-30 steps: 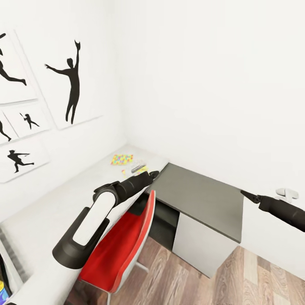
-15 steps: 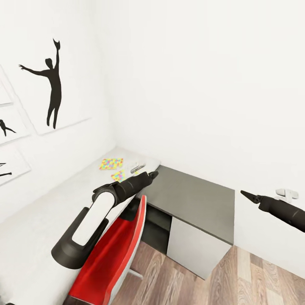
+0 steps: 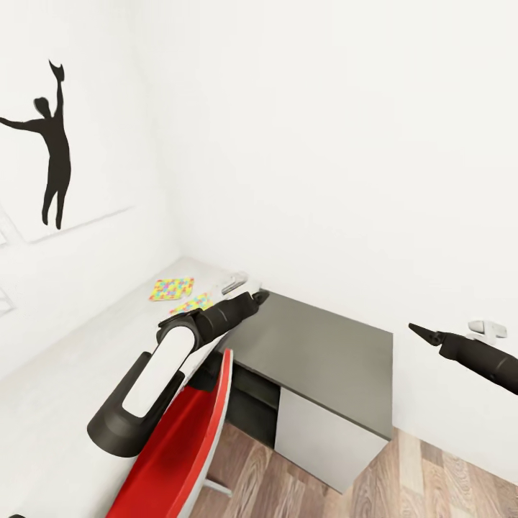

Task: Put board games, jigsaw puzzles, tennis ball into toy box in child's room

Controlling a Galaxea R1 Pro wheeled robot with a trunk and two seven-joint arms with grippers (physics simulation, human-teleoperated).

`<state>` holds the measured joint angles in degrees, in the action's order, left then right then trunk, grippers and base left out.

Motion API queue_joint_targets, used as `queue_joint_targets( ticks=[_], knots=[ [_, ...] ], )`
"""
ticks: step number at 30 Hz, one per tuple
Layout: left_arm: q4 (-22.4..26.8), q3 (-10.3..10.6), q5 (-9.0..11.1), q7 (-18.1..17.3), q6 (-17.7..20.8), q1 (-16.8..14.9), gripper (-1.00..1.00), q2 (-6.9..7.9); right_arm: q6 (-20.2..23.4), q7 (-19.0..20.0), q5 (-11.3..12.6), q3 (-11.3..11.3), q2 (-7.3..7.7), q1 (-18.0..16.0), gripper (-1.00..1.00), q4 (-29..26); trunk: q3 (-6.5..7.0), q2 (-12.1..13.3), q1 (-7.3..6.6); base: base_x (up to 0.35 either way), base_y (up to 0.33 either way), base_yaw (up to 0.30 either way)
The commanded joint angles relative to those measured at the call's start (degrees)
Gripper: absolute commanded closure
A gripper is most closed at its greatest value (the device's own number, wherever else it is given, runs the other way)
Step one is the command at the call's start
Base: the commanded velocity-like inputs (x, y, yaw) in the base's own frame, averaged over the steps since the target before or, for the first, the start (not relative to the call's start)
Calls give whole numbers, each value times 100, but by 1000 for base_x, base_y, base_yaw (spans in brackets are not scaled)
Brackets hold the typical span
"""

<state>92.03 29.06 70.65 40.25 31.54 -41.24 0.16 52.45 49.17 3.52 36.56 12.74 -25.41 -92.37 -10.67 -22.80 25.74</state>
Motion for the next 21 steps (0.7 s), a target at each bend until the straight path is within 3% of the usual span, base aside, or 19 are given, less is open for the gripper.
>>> queue_joint_targets(
  ticks=[1,10,21],
  knots=[
    [8,3,47,53,1,-7,-100,2,47,-3,34,5,0,-8,-100,0,-12,-12,4,62,-31,-194],
    [8,6,49,53,2,-7,-100,-4,46,-3,34,-27,0,-7,-100,0,-12,-12,4,26,-13,-167],
    [8,5,51,53,2,-7,-100,-1,46,-4,34,-98,0,-7,-100,0,-12,-12,4,6,-39,-38]
  ],
)
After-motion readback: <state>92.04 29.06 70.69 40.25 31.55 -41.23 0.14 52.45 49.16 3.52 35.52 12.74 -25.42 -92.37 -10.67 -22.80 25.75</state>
